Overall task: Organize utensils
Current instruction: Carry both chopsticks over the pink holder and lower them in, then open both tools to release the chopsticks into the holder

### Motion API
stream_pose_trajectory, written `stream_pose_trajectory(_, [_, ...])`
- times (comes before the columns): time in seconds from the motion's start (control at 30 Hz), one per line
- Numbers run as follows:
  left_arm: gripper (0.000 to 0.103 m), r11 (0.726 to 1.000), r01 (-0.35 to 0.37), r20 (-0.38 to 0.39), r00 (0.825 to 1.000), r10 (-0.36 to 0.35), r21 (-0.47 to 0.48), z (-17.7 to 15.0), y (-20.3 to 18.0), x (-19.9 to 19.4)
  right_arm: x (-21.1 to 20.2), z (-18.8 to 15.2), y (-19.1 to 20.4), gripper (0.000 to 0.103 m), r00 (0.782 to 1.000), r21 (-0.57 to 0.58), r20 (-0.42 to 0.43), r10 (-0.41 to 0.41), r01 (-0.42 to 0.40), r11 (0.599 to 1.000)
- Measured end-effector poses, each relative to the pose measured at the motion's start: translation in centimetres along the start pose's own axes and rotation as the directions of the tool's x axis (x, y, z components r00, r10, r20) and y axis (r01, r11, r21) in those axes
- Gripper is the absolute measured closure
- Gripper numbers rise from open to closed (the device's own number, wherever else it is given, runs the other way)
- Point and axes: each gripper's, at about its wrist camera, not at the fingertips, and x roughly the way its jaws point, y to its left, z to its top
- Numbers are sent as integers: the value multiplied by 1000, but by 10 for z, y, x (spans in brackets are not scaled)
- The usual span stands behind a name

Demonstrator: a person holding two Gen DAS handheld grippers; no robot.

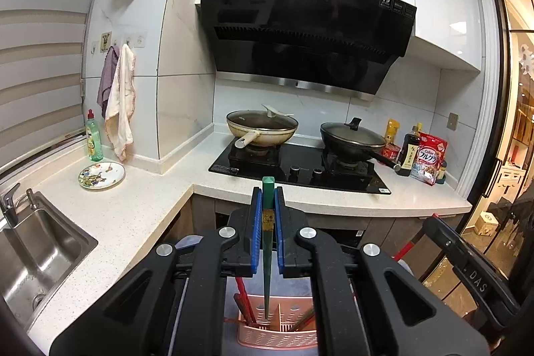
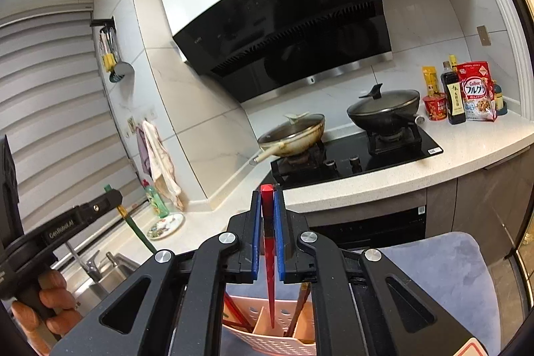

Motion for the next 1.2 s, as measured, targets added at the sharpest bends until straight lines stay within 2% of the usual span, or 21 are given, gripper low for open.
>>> stream_pose_trajectory(0.4, [96,1000,-5,-104,995,4,-10,-44,8,40,36,-48,-15,96,994,7,-106,-19,20,1000])
stream_pose_trajectory(1.2, [96,1000,-7,-180,984,6,-3,-76,5,54,52,-81,-18,96,981,-14,-190,-41,39,999])
